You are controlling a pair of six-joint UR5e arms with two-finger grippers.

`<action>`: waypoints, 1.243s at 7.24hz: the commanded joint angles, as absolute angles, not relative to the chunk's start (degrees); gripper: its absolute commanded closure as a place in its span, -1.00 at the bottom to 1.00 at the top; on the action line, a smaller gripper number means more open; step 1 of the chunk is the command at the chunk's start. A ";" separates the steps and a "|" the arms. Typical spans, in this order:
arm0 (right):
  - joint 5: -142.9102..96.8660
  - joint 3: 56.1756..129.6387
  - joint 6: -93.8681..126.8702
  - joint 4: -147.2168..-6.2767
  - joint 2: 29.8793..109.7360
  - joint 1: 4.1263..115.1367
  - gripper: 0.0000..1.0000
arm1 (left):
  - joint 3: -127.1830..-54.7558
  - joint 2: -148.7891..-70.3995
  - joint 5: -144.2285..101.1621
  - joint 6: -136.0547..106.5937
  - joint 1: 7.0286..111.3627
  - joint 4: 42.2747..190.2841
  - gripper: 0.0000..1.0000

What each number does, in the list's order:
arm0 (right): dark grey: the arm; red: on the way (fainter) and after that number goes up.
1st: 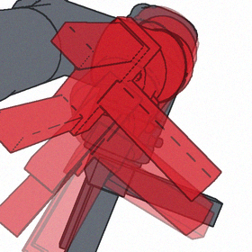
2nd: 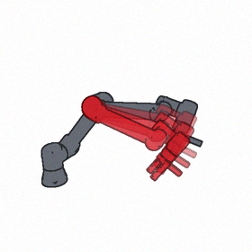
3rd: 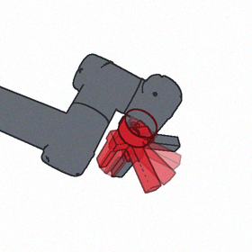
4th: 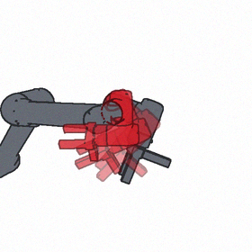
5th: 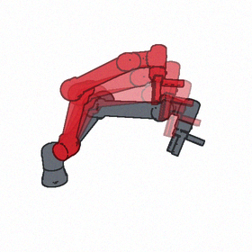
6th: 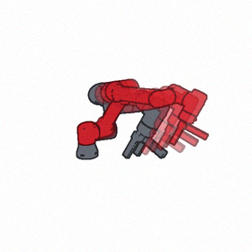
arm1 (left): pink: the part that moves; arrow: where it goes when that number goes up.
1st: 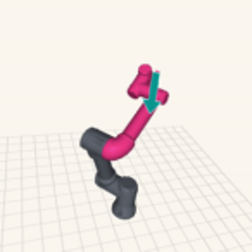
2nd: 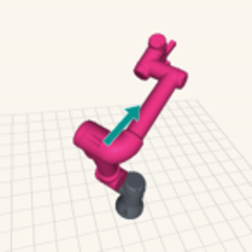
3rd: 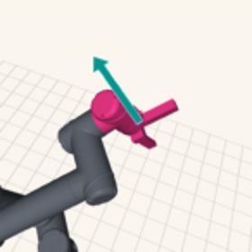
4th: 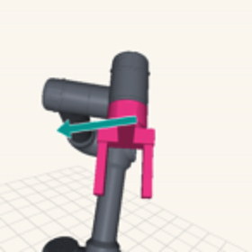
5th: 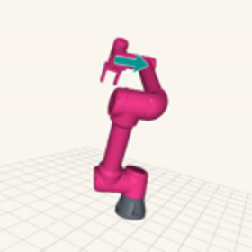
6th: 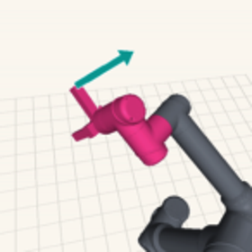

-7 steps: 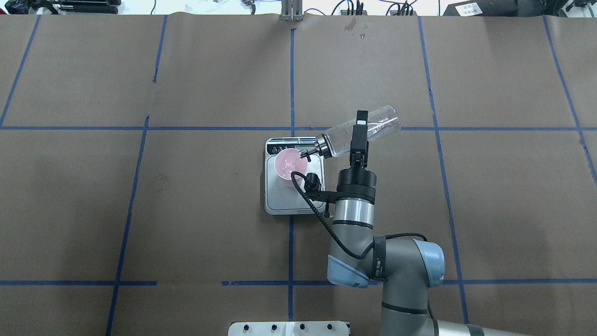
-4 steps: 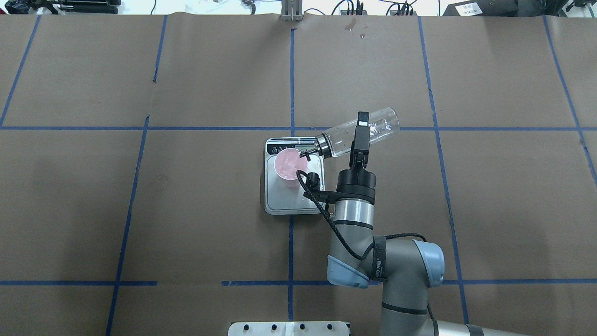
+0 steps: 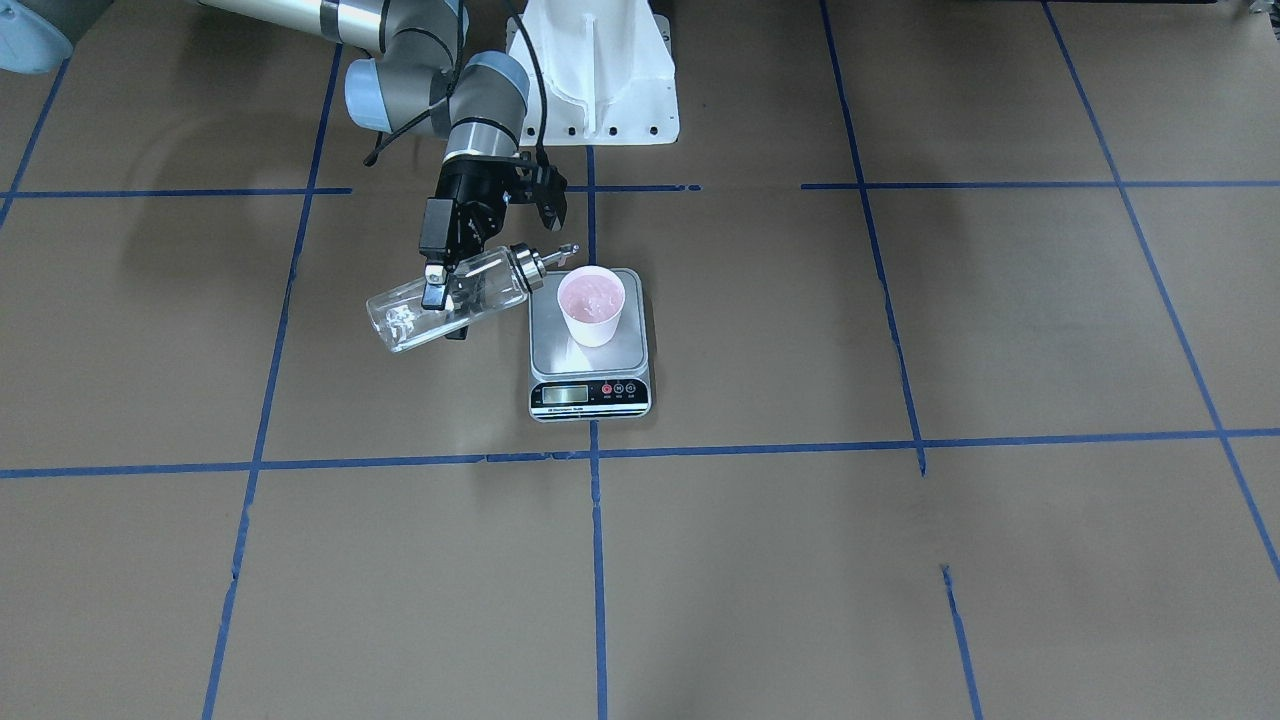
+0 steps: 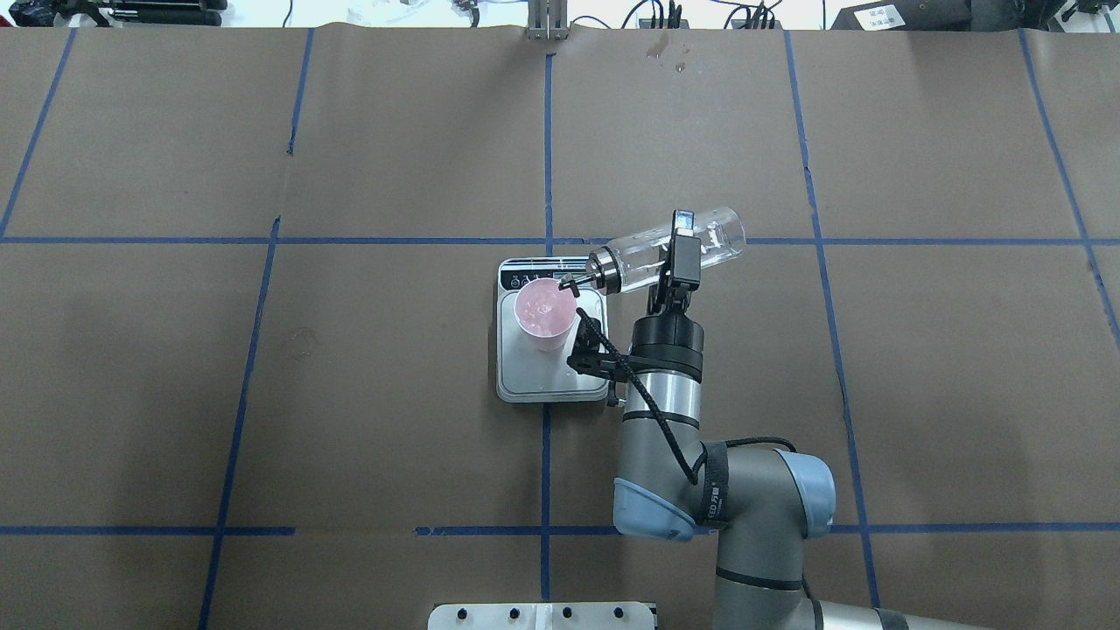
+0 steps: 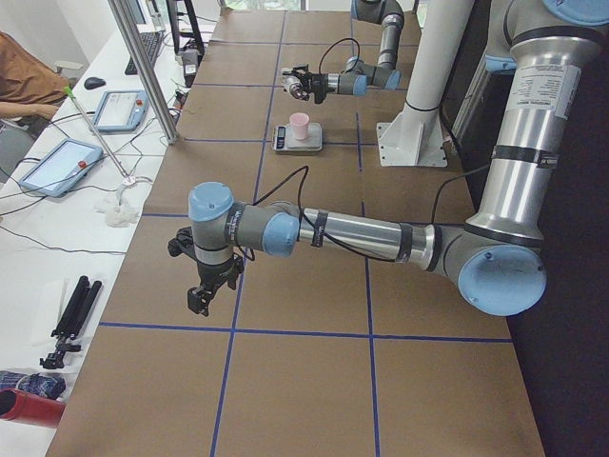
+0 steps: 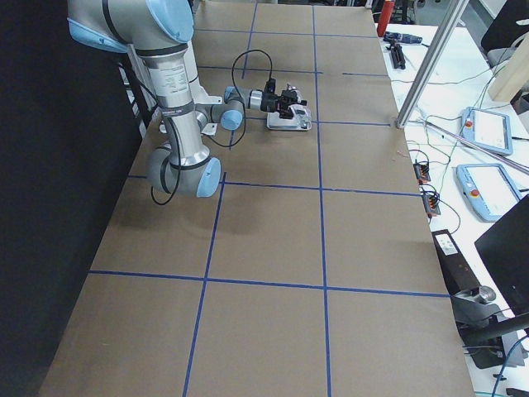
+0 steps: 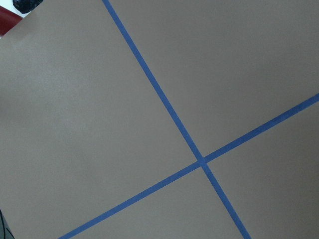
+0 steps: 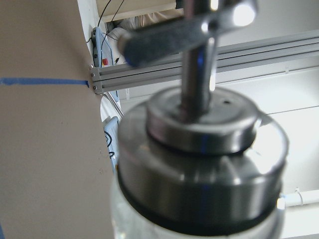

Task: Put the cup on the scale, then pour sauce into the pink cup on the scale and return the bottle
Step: 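Turn the bottle upright and carry it back with the right gripper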

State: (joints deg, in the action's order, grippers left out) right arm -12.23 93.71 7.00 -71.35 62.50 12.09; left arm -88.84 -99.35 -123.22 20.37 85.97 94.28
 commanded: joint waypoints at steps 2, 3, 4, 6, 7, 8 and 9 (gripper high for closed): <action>-16.43 97.28 17.58 -61.35 63.63 12.57 1.00 | -88.86 -100.28 -123.22 20.30 86.40 94.04 -1.00; -19.57 99.21 25.41 -61.35 63.89 13.00 1.00 | -88.86 -100.89 -123.14 20.30 86.40 93.87 -1.00; -21.43 101.93 28.62 -61.35 65.72 13.53 1.00 | -88.86 -101.07 -123.13 20.30 86.66 93.78 -1.00; -32.01 105.53 46.41 -61.35 72.12 17.81 1.00 | -88.86 -101.69 -123.13 20.22 87.01 93.78 -1.00; -36.78 106.51 50.67 -61.35 76.51 20.28 1.00 | -89.55 -101.78 -123.13 20.30 87.27 93.78 -1.00; -42.48 106.61 61.59 -61.35 79.08 22.48 1.00 | -91.13 -101.60 -123.13 20.22 87.36 93.61 -1.00; -48.72 107.39 68.14 -61.35 81.45 24.76 1.00 | -91.58 -101.60 -123.13 20.13 87.36 93.60 -1.00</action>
